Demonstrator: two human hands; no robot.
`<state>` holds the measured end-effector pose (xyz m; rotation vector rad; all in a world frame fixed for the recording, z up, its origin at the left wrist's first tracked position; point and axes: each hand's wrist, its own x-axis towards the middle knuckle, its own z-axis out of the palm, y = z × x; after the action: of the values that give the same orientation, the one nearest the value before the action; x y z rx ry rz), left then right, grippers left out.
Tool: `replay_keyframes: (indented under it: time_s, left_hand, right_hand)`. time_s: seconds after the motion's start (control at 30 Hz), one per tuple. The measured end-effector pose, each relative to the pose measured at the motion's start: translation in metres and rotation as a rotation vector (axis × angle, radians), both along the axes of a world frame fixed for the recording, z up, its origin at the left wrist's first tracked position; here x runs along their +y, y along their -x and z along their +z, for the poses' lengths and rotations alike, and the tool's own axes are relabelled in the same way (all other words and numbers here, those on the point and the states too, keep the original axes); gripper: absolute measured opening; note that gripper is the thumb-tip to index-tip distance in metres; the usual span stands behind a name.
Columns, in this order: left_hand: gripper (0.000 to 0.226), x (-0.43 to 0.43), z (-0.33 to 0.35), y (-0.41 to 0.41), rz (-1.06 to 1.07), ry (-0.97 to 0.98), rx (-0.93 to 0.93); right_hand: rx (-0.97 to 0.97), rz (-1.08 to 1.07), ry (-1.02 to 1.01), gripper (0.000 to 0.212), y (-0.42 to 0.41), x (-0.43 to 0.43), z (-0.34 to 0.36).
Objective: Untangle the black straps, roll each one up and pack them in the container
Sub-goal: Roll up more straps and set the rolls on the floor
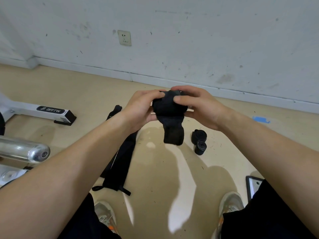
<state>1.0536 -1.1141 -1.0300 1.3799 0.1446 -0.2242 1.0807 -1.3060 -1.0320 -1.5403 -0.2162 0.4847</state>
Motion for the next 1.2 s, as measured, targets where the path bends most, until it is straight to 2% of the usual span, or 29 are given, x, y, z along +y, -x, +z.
replay_keyframes:
  time_s: [0.03, 0.1, 0.27, 0.47, 0.53, 0.63, 0.7, 0.77, 0.9, 1.0, 1.2]
  left_hand:
    - [0.023, -0.001, 0.000, 0.000, 0.014, 0.001, 0.013]
    - [0.022, -0.002, -0.001, 0.001, 0.050, -0.007, 0.039]
    - [0.025, -0.003, 0.002, 0.002, 0.046, -0.028, 0.051]
    - [0.032, 0.001, 0.001, 0.003, -0.048, -0.045, 0.010]
    - [0.033, 0.003, 0.000, 0.002, -0.011, 0.023, 0.033]
    - [0.030, 0.009, -0.001, -0.003, 0.098, 0.104, 0.103]
    - [0.032, 0.014, -0.004, -0.006, 0.167, 0.149, 0.158]
    - [0.035, 0.018, -0.006, -0.008, 0.208, 0.175, 0.194]
    - [0.033, 0.019, -0.006, -0.009, 0.218, 0.213, 0.208]
    - [0.029, 0.017, -0.007, -0.008, 0.200, 0.175, 0.232]
    - [0.036, 0.008, -0.011, -0.004, 0.151, 0.095, 0.266]
  right_hand:
    - [-0.012, 0.024, 0.002, 0.052, -0.001, 0.000, -0.002]
    - [-0.058, 0.040, 0.045, 0.062, -0.001, 0.001, -0.005]
    - [-0.088, 0.004, 0.073, 0.047, 0.000, 0.002, -0.005]
    - [-0.053, -0.067, 0.143, 0.056, 0.002, 0.004, -0.002]
    - [-0.127, -0.147, 0.245, 0.051, 0.004, 0.007, -0.002]
    - [-0.324, -0.208, 0.352, 0.028, 0.004, 0.005, 0.000]
    - [-0.530, -0.101, 0.514, 0.039, 0.005, 0.000, 0.001]
    - [-0.616, 0.025, 0.633, 0.043, 0.007, -0.002, 0.001]
    - [-0.596, 0.109, 0.586, 0.037, 0.013, 0.007, 0.004]
    - [-0.618, 0.077, 0.525, 0.026, 0.015, 0.013, 0.009]
    - [-0.619, -0.007, 0.484, 0.022, 0.011, 0.014, 0.010]
